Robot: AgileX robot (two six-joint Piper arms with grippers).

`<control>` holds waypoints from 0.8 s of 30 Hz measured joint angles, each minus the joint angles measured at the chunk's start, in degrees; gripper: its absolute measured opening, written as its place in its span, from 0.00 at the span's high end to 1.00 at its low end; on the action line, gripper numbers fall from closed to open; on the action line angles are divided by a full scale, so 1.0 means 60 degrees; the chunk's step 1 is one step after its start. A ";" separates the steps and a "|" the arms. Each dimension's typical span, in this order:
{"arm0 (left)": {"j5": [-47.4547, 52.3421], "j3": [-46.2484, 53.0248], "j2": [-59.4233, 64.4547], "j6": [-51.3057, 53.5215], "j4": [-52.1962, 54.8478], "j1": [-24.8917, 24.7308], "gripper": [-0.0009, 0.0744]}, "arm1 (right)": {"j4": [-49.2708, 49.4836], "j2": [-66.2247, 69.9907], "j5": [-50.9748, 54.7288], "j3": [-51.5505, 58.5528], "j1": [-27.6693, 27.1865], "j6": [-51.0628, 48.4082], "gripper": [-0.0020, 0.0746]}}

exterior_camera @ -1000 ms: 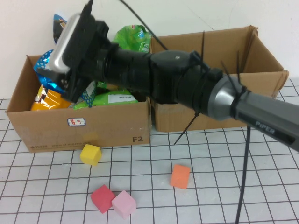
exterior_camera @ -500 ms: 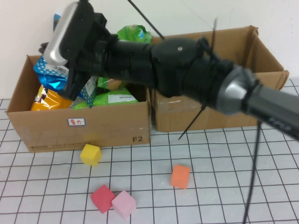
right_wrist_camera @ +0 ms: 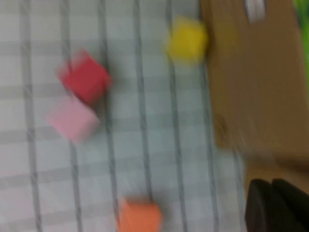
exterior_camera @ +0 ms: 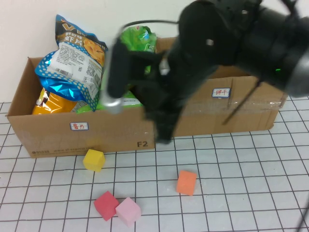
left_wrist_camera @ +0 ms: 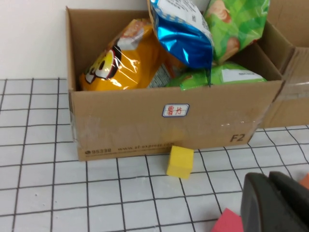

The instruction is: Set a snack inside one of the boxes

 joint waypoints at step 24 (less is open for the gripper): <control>-0.1870 0.0242 0.0000 0.1301 0.1332 0.0000 0.99 | -0.2768 -0.9356 -0.3174 1.1156 -0.0425 0.5388 0.97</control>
